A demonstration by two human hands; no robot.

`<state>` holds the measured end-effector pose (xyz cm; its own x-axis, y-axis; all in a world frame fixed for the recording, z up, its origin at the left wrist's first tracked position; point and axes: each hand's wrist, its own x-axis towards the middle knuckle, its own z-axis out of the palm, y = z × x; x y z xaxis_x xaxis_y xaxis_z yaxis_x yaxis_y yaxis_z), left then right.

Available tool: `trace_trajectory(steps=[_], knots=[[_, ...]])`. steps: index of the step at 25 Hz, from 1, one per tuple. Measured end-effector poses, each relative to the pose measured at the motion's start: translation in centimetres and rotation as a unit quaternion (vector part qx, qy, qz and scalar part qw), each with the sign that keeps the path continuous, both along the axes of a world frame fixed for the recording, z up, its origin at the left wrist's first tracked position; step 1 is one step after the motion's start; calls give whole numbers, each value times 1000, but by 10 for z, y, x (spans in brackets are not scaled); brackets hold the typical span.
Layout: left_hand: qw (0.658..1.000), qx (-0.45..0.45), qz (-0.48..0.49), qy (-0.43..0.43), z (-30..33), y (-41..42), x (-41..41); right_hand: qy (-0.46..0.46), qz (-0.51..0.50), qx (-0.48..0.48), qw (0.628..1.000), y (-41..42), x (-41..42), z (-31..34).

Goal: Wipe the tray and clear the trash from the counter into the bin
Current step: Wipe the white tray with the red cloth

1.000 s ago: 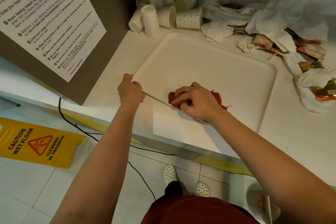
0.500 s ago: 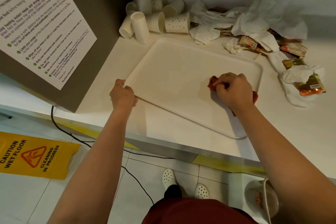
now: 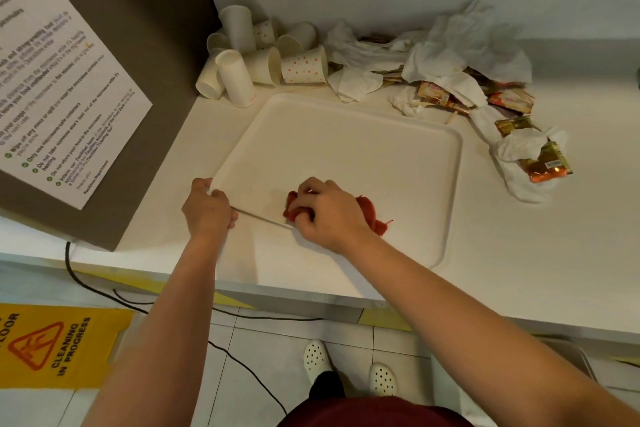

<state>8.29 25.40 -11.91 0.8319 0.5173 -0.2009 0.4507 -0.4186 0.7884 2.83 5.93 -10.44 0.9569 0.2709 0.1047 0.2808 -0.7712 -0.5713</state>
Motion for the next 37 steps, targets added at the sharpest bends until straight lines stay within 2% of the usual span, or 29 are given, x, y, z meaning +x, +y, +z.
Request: trace_trajectory(steps=[2, 4, 6, 8, 13, 18, 26, 29, 33, 37], knots=[[1000, 4, -4, -2, 0, 1, 1, -50, -93, 46, 993, -8, 2, 10], [1000, 0, -2, -3, 0, 0, 2, -81, -211, 29, 974, -35, 12, 17], [1000, 4, -6, 2, 1, -3, 1, -63, -292, -32, 954, -75, 23, 14], [1000, 12, -12, 9, 3, -6, 0, -25, -318, -62, 946, -102, 28, 2], [999, 29, -15, 25, 8, -7, -1, -14, -216, -97, 971, -84, 38, -11], [999, 17, -24, 23, 8, -9, -2, -15, -60, -32, 998, -28, 36, -13], [1000, -21, -16, 9, 9, -5, -2, 36, 149, -59, 986, 43, 61, -6], [997, -67, -19, 16, 13, -5, -8, 27, 160, -69, 984, 45, 63, -8], [981, -189, -14, 47, 16, -19, -29, 18, 147, -109, 983, 47, 62, -9], [963, -262, -11, 55, 19, -11, -30, 54, 112, -26, 992, 50, 68, -9]])
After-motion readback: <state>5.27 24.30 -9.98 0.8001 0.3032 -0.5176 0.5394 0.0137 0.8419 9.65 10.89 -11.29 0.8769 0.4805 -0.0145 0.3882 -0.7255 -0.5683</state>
